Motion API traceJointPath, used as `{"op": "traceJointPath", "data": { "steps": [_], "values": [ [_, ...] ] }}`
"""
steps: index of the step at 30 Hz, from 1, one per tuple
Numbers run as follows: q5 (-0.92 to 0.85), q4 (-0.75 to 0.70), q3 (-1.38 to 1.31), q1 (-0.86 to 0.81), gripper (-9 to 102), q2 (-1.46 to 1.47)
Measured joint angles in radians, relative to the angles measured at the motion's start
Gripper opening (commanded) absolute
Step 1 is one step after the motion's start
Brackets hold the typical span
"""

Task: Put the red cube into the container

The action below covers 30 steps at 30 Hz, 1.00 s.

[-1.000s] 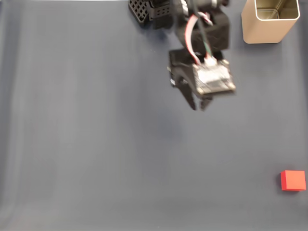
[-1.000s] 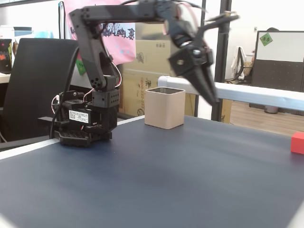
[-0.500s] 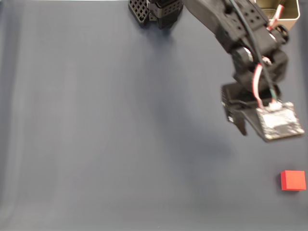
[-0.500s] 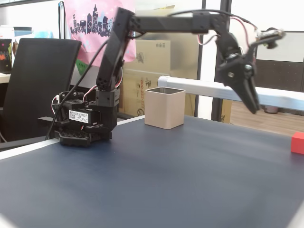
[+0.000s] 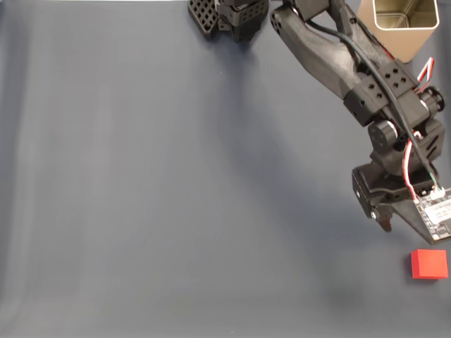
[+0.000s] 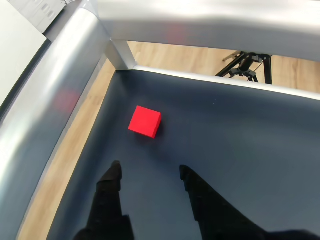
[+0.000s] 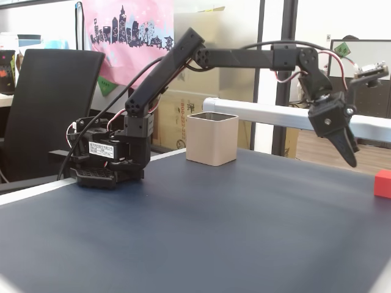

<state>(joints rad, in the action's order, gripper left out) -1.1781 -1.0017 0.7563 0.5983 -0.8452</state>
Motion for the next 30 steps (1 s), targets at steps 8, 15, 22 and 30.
{"op": "traceJointPath", "data": {
  "steps": [8, 15, 22, 30],
  "values": [
    [-0.025, 0.138, -0.003, 0.0, 30, 0.055],
    [-0.052, 0.285, 0.005, 0.0, 31, 0.109],
    [-0.054, 0.339, 0.005, 0.0, 31, 0.173],
    [-0.055, 0.416, 0.005, 0.0, 31, 0.221]
  ]
}}
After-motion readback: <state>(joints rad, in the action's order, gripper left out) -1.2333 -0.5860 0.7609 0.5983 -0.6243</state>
